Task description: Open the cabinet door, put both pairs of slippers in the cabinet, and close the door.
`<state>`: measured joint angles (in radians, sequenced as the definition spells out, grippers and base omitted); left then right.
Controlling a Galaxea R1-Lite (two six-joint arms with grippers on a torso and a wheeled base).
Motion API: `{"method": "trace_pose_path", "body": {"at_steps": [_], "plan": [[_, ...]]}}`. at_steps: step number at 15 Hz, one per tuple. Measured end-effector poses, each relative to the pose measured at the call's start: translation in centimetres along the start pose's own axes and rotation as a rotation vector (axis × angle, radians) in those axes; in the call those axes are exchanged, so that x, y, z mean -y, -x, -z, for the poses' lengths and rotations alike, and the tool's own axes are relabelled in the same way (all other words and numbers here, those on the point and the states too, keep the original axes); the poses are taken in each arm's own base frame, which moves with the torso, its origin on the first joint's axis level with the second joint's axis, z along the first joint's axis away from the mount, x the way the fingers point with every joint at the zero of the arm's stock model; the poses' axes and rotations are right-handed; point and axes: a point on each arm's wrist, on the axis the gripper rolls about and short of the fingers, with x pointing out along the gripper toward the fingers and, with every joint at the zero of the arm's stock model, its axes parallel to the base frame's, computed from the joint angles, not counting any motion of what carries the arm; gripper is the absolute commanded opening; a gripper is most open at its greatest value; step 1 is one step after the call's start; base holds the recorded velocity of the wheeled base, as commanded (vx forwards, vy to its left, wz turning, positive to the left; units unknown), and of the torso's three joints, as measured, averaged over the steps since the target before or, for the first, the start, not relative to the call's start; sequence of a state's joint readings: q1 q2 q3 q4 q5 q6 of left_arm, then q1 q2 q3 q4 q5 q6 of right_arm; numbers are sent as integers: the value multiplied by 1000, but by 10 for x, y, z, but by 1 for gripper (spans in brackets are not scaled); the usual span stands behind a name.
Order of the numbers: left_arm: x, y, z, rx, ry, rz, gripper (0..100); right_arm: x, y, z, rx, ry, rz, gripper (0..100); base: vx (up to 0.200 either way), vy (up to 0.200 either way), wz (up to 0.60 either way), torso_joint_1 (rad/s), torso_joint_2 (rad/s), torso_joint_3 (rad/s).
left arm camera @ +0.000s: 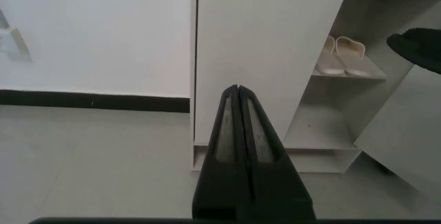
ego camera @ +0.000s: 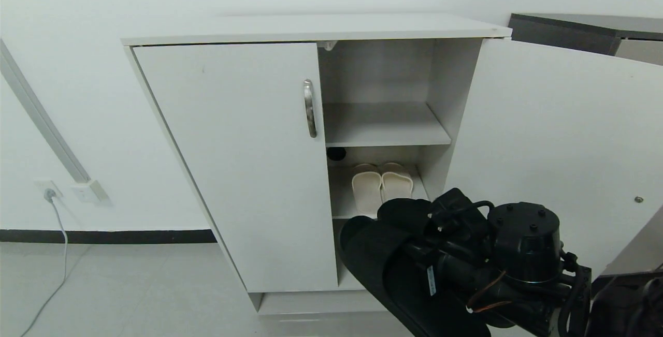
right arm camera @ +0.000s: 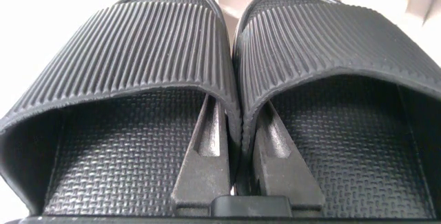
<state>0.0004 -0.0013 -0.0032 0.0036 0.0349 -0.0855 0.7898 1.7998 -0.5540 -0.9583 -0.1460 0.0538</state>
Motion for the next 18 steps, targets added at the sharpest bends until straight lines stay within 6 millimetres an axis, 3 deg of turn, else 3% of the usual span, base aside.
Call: {"method": "trace_pose_path", "body": {"at_steps": [6,8,13,16,18], "plan": [[0,0,0,0,0,0,0,-1,-2,-4,85,71,13,0,0,0,0,0,8,8],[0,0,0,0,-1,1,0,-4,-10,-7,95,81,119,0,0,0,0,0,0,0],[0,0,0,1,-1,3,0,-31,-45,-65,123,-9,370,0,0,0,0,0,0,0],[0,0,0,0,-1,3,0,-43,-49,-106,139,-49,501,0,0,0,0,0,0,0],[0,0,0,1,-1,3,0,-45,-49,-121,133,-55,543,0,0,0,0,0,0,0]]}}
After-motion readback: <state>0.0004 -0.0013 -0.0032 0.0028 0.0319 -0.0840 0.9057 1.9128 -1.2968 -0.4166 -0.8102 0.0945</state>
